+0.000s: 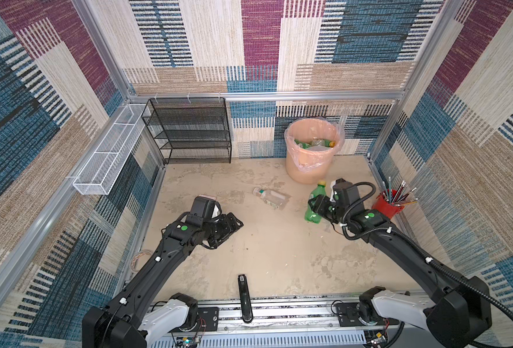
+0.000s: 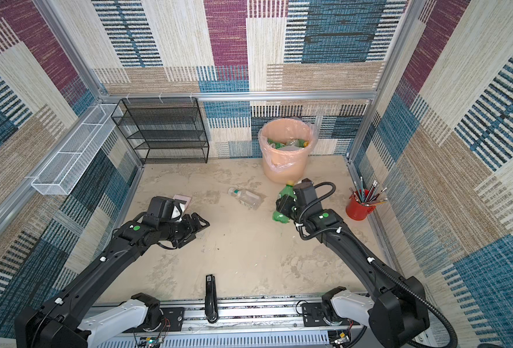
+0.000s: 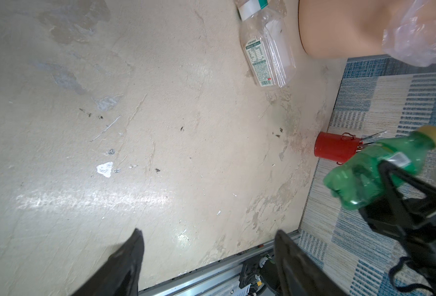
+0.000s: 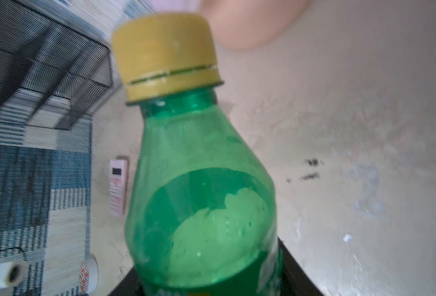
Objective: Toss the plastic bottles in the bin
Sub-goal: 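Carry the green bottle over the bin and open the right gripper, then lower the right gripper onto the clear white-capped bottle and grasp it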
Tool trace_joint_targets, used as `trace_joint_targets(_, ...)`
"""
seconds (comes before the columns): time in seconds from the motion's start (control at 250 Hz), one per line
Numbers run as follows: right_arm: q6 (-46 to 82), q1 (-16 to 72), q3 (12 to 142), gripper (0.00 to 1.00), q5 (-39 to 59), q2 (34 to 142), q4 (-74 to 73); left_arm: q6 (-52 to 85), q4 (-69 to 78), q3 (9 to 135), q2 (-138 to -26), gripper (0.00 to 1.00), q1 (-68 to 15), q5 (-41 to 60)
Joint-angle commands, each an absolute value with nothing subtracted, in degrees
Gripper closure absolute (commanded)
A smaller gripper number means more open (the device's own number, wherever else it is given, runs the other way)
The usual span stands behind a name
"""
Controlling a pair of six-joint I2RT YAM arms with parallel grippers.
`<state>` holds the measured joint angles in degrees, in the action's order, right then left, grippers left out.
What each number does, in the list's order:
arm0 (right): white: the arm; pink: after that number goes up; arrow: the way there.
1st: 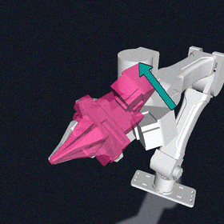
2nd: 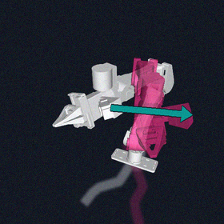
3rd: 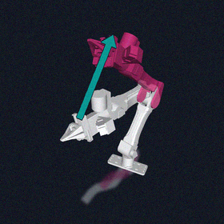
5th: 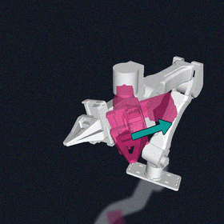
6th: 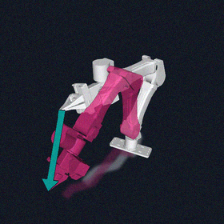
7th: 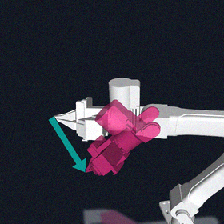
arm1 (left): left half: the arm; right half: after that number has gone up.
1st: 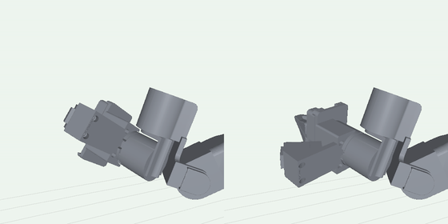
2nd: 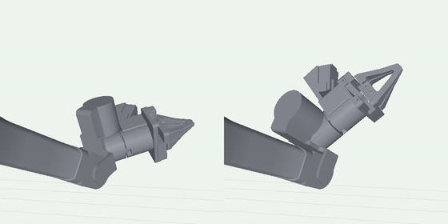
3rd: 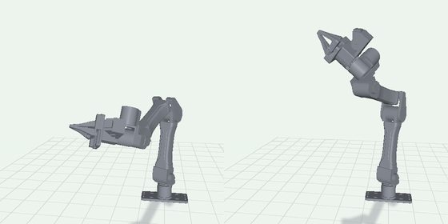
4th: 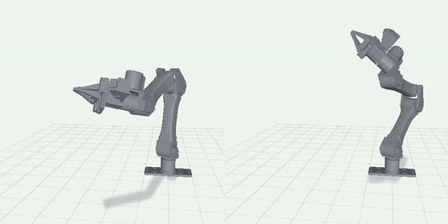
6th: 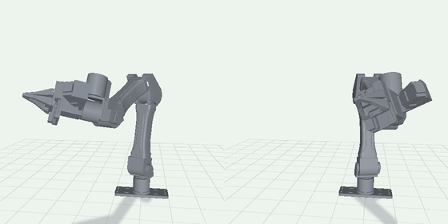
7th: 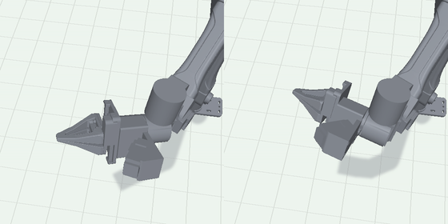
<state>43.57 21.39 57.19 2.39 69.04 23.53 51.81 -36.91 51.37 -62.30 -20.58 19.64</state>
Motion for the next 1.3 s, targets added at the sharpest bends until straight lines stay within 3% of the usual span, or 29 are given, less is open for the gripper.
trace_joint_targets(0.0, 39.8, 17.3, 67.9, 0.45, 0.5, 74.5, 10.9, 50.6, -36.6, 52.8, -62.7, 0.19, -20.5, 19.0)
trace_joint_targets(0.148, 35.5, 12.1, 109.0, 0.36, 0.7, 96.0, 19.8, 51.0, -36.5, 53.7, -63.1, 0.19, -20.5, 19.1)
trace_joint_targets(0.196, 35.4, 11.3, 130.3, 0.24, 0.5, 107.2, 30.4, 51.1, -36.5, 53.9, -63.1, 0.19, -20.5, 19.1)
trace_joint_targets(0.272, 37.1, 10.7, 170.7, 0.17, 0.5, 127.7, 47.9, 51.3, -36.6, 54.1, -62.9, 0.19, -20.5, 18.9)
trace_joint_targets(0.376, 38.6, 10.9, 135.6, 0.0, 2.4, 110.8, 30.6, 51.7, -36.6, 53.5, -61.9, 0.19, -20.4, 17.9)
trace_joint_targets(0.432, 37.3, 11.4, 126.2, 0.02, 0.8, 104.1, 23.9, 51.8, -36.8, 53.0, -61.5, 0.19, -20.5, 17.5)
trace_joint_targets(0.768, 24.6, 11.3, 132.7, 0.01, -2.1, 97.0, 30.2, 53.6, -33.8, 50.7, -62.7, 0.19, -20.5, 18.7)
trace_joint_targets(1.096, 22.6, 13.2, 116.9, 0.01, 1.2, 87.9, 31.9, 53.2, -33.8, 50.3, -62.5, 0.19, -20.5, 18.6)
trace_joint_targets(1.296, 11.9, 25.7, 99.1, 0.01, -1.5, 82.1, 28.7, 52.3, -34.0, 49.8, -61.8, 0.18, -20.5, 18.6)
